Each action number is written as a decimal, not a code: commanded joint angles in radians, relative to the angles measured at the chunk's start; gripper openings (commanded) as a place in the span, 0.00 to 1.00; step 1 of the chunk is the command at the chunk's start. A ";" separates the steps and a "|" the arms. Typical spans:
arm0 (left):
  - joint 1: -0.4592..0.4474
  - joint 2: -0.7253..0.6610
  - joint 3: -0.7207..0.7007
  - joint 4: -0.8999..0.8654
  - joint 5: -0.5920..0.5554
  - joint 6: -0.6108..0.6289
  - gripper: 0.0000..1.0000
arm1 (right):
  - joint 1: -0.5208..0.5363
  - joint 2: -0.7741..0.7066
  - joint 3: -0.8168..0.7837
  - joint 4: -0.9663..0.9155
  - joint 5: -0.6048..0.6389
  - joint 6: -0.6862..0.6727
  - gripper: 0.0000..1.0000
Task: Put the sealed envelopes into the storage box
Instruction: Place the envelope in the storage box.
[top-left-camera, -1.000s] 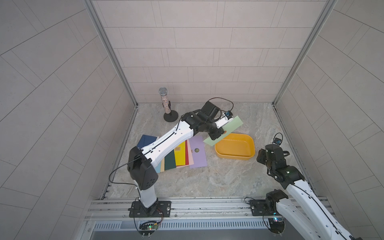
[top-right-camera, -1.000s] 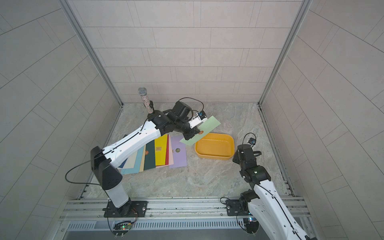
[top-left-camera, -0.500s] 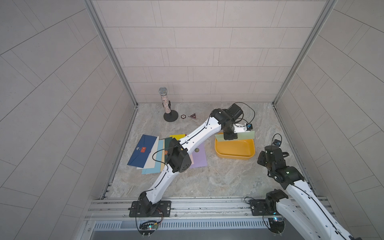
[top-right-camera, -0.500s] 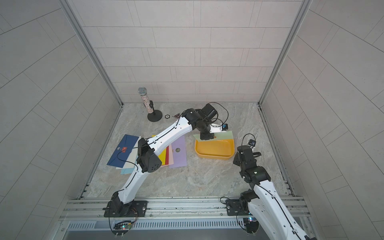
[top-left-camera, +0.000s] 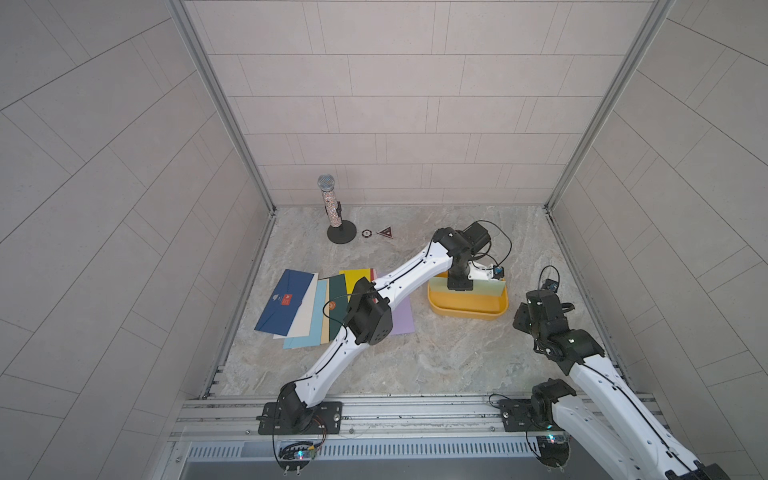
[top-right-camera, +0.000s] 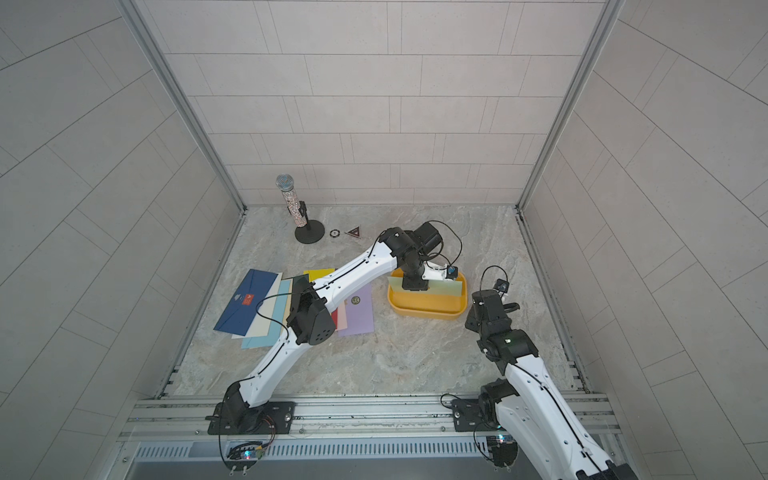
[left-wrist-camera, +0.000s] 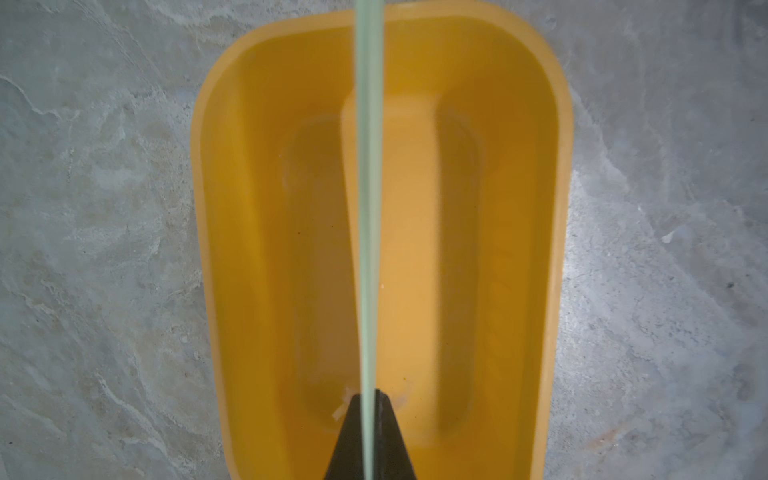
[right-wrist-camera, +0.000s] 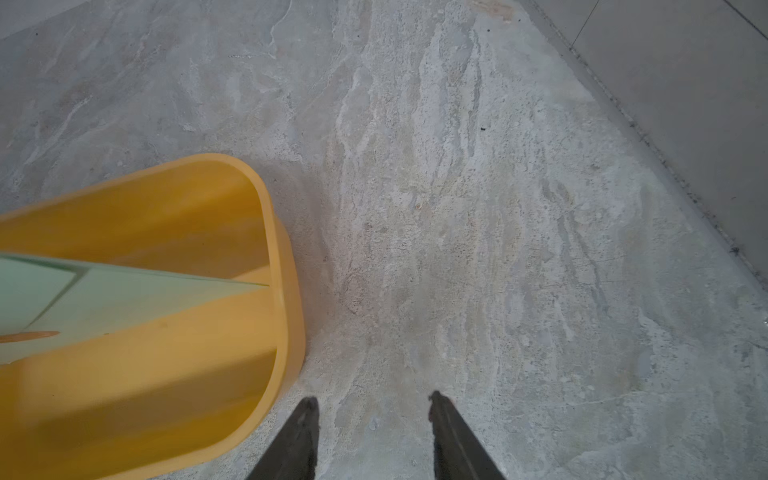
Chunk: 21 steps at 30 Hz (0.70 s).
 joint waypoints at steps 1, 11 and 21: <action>-0.019 0.017 0.032 -0.033 -0.075 0.040 0.05 | -0.003 0.009 0.002 -0.009 0.000 -0.008 0.48; -0.035 0.039 0.040 0.019 -0.101 0.042 0.09 | -0.003 0.011 0.001 -0.004 -0.006 -0.014 0.48; -0.041 0.030 0.031 0.056 -0.191 0.046 0.28 | -0.005 0.022 0.002 -0.001 -0.016 -0.018 0.48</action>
